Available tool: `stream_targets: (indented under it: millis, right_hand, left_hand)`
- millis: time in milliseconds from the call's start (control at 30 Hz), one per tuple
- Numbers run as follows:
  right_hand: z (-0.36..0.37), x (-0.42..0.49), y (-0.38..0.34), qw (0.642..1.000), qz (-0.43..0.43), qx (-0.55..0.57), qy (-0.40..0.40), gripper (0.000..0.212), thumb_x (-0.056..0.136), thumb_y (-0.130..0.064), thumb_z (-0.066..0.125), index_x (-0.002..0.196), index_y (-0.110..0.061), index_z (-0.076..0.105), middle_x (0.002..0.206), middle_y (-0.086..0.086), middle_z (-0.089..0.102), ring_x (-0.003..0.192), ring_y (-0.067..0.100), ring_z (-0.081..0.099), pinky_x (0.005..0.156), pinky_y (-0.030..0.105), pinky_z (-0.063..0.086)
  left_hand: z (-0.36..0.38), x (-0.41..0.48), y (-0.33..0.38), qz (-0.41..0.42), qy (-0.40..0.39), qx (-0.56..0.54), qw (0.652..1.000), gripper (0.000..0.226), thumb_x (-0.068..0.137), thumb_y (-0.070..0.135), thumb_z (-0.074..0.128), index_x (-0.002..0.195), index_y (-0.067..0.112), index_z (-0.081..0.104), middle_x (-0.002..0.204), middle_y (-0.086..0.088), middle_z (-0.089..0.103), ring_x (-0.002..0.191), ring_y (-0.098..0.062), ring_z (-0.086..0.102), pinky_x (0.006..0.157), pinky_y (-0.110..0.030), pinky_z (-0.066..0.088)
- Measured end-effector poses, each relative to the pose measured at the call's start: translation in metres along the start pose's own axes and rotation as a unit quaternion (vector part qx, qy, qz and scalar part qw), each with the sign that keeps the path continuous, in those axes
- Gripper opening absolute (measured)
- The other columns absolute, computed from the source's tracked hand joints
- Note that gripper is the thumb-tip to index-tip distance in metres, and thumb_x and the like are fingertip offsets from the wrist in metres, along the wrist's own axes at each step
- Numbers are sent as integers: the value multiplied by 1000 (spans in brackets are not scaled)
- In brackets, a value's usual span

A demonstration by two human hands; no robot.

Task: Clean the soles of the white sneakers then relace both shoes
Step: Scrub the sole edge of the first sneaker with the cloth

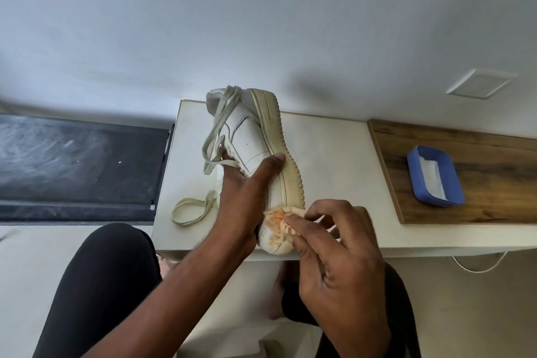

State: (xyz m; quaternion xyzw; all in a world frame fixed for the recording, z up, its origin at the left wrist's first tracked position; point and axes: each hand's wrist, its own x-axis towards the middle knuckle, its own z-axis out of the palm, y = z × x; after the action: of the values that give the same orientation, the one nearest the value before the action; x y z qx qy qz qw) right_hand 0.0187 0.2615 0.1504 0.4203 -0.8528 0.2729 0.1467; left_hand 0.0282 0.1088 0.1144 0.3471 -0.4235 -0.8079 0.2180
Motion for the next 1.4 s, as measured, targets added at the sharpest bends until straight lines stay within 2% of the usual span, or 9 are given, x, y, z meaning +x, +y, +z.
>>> stream_targets:
  millis: [167,433,633,767,933,1033,1167,1267,1400]
  right_hand:
    - [1,3,-6,999,27,-5,-39,27,86,-41,68,102,-21,69,111,-2,57,98,13,55,70,25,58]
    - [-5,0,2,996,-59,-37,-52,24,74,-2,85,93,-12,75,96,4,69,86,21,67,69,35,62]
    - [-13,-9,9,993,-91,-18,-77,14,90,-16,64,93,-13,78,93,1,68,86,17,65,66,33,61]
    - [-18,11,23,999,-16,14,-37,22,76,6,81,93,-9,80,94,3,71,85,17,68,71,31,61]
    - [-24,7,8,995,-75,32,-60,17,88,-1,69,97,-10,79,102,3,72,95,16,67,79,31,60]
    - [-22,0,2,990,-109,22,-90,18,82,-5,75,99,-11,78,108,0,71,103,15,63,83,28,58]
    - [-22,4,4,990,-93,39,-94,20,81,-5,79,99,-13,78,110,-1,67,102,13,61,81,26,59]
    - [-22,10,2,994,-79,34,-73,16,83,0,76,93,-13,77,103,0,63,96,14,62,79,25,60]
    - [-23,25,8,996,-12,68,-48,31,77,8,76,101,-12,72,97,0,65,88,12,63,79,18,53]
  left_hand:
    - [5,-5,-4,25,4,23,999,57,87,29,82,135,11,57,115,-13,77,102,-33,76,91,-63,60]
    - [1,-2,-3,11,22,29,999,63,82,35,84,137,20,58,119,-6,77,107,-27,76,93,-58,60]
    - [3,-5,-2,9,20,36,999,58,84,35,84,134,19,59,118,-6,77,106,-29,76,93,-61,59]
    - [9,-12,-3,9,2,31,999,47,92,24,79,134,16,59,115,-10,77,103,-30,76,90,-60,61]
    - [9,-16,6,19,9,24,1000,40,94,22,76,130,19,61,111,-5,79,101,-26,77,92,-58,61]
    - [10,-16,9,20,10,22,1000,35,94,23,75,126,21,62,108,-4,79,100,-25,77,92,-58,61]
    - [10,-18,7,9,15,-3,1000,28,96,30,74,122,23,65,108,-4,80,100,-26,77,93,-61,60]
    - [12,-20,6,5,6,-23,1000,45,94,47,72,132,25,62,121,-4,77,114,-30,73,102,-62,54]
    - [15,-20,3,14,-6,-51,999,41,101,38,67,137,18,61,126,-8,75,118,-31,71,105,-60,53]
